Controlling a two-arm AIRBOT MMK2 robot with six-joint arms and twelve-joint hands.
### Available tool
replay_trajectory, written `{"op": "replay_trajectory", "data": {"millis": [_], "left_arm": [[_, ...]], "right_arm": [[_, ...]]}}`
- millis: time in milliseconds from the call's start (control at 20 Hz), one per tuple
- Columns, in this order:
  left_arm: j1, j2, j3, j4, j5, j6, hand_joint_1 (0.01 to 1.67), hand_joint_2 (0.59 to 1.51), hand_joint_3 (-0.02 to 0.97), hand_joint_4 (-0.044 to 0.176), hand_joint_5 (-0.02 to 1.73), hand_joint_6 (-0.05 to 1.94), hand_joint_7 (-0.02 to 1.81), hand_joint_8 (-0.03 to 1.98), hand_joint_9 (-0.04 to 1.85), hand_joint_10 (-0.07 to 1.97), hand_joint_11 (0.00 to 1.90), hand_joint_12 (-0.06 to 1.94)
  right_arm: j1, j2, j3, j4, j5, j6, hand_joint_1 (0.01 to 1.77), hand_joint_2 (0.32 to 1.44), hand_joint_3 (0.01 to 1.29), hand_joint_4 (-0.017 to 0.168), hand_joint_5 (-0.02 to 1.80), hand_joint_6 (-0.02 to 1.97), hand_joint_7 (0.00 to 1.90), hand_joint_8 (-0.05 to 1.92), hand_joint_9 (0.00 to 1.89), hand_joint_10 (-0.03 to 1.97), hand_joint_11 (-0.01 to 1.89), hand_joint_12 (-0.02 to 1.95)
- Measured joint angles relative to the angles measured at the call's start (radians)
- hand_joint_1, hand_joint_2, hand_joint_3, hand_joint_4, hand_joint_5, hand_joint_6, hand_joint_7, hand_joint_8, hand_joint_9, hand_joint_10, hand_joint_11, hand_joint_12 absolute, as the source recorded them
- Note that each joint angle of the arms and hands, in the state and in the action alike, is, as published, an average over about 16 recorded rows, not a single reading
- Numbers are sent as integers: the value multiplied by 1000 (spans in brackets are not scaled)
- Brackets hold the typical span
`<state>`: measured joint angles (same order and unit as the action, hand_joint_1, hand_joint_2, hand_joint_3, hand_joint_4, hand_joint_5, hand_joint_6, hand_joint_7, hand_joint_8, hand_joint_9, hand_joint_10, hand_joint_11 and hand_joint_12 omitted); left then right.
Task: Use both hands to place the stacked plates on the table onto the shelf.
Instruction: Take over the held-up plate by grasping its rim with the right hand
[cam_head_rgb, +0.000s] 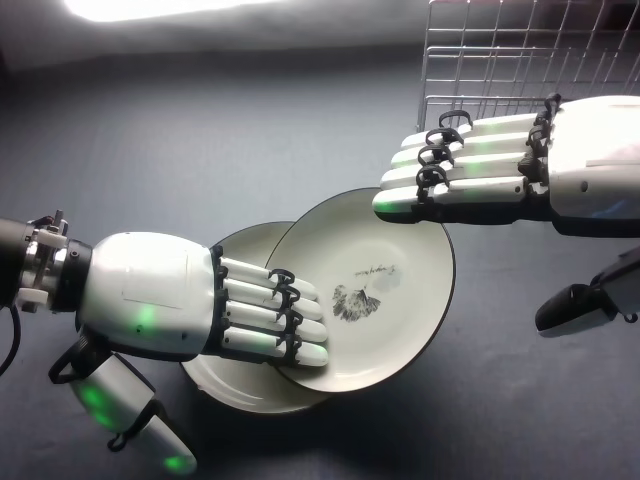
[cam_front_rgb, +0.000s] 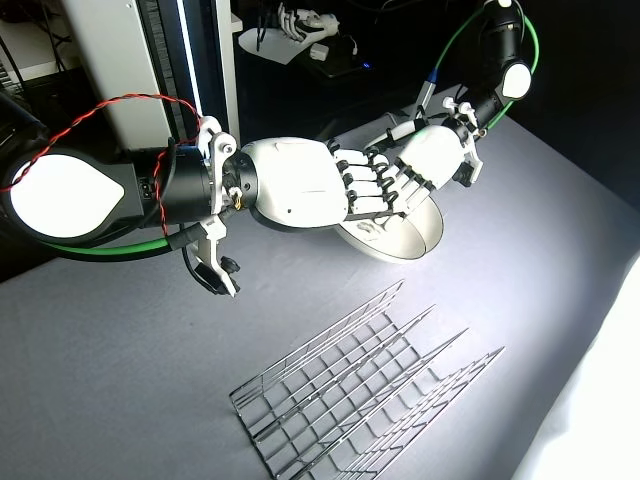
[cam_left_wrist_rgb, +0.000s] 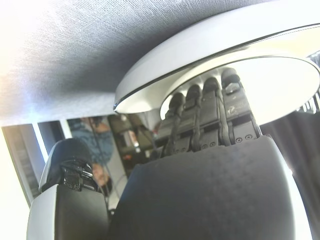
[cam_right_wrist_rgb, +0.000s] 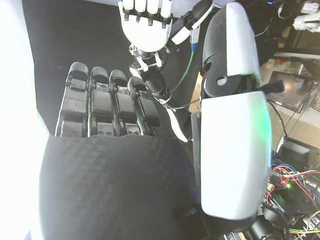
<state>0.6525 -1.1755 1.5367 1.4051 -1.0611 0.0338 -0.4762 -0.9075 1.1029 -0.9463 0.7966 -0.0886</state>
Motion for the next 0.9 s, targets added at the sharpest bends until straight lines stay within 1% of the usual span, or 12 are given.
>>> {"op": "replay_trajectory", "data": {"millis": [400,900], "left_arm": [[0,0,-3,-6,3,-7,14,1107,19,-3,3,-21,-14,-15,-16,-12,13,-12],[1,-1,-4,-9,3,-10,14,1102,19,-3,3,-21,-14,-15,-16,-13,15,-13]], "right_arm": [[-22,-52,39,3,-25,-1,1144,926,22,-2,20,26,14,7,13,18,22,13],[-64,-159,112,7,-54,-2,1163,919,22,-2,20,27,14,7,13,17,11,13]]}}
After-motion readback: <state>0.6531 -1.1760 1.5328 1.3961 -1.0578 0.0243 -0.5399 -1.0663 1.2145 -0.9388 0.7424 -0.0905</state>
